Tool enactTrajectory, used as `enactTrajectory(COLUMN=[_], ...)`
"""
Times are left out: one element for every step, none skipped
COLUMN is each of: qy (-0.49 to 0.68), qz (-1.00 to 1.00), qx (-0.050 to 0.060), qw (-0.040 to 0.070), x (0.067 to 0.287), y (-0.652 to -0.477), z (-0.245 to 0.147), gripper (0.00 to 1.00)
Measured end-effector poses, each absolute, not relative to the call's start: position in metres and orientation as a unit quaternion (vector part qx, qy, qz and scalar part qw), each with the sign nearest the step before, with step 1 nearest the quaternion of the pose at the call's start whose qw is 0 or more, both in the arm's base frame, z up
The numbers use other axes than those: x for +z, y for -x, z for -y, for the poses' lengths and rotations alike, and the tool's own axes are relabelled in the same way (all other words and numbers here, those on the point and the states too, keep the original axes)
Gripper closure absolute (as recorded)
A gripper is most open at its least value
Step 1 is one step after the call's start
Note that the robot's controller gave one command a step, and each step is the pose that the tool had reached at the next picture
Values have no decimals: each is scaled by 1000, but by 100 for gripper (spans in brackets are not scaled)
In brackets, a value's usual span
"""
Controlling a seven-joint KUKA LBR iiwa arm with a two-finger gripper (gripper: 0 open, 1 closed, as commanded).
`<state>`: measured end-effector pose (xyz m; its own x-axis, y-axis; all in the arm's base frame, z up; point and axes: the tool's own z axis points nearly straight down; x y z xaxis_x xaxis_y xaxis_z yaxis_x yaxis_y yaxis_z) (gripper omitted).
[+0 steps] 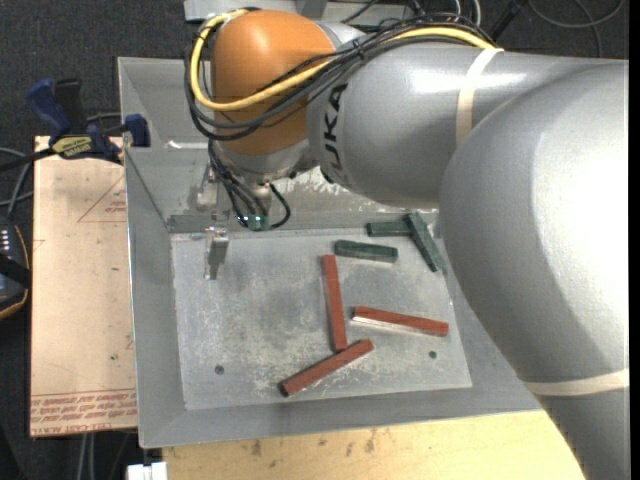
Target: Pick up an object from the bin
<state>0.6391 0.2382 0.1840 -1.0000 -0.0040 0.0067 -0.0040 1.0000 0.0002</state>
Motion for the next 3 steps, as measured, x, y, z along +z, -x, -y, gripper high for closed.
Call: enactTrajectory(qy=[-1,-122,-122], qz=[1000,992,992], qx=[-1,-2,-2], qw=[-1,-4,-5], x=[189,76,75], y=[-641,-649,-648], z=[-237,-179,-178], gripper=[0,100,0])
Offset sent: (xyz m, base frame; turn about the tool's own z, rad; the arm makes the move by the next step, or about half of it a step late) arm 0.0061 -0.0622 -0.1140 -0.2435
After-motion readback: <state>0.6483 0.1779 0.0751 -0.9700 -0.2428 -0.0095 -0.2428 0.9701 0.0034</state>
